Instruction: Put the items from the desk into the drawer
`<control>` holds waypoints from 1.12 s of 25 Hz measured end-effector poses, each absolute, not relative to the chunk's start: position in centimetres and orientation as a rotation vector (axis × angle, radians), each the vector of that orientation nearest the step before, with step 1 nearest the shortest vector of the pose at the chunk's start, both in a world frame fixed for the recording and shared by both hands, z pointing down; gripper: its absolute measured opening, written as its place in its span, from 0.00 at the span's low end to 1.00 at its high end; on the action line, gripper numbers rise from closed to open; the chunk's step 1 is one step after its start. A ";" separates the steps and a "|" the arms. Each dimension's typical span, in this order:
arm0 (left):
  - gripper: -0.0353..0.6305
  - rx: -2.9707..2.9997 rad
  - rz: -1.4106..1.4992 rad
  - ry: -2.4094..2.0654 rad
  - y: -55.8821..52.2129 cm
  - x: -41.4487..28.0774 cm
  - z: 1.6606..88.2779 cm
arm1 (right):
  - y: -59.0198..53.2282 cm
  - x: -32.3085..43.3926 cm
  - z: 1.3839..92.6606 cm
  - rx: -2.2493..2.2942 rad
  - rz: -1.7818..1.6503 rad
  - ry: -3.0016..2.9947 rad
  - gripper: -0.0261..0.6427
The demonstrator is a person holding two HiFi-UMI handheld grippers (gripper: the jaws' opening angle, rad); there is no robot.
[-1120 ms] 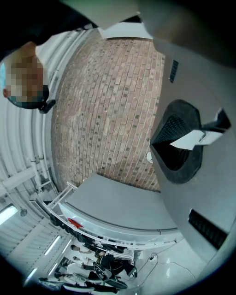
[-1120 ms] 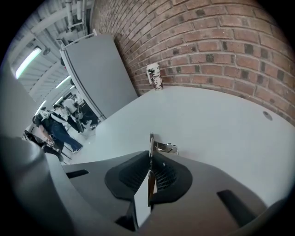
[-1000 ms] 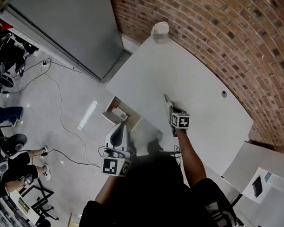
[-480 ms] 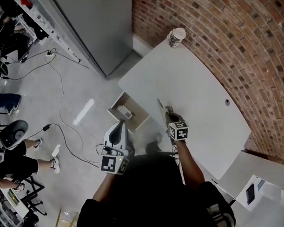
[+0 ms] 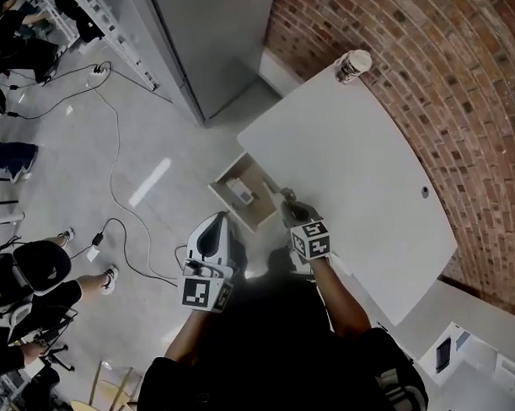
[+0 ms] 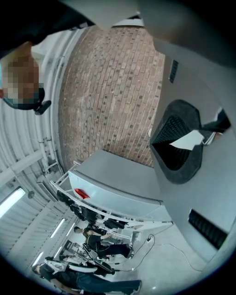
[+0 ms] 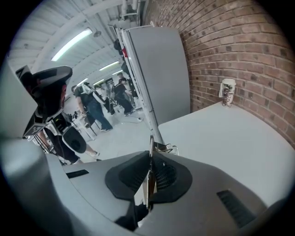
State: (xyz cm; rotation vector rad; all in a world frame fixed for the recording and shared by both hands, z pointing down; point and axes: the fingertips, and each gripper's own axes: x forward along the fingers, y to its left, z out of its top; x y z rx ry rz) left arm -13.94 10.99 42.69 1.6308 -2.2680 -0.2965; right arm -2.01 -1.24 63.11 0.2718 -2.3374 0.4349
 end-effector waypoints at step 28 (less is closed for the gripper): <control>0.06 1.490 -0.186 -2.180 13.5 -20.7 55.8 | 0.4 -8.8 89.6 0.254 0.245 -2.057 0.06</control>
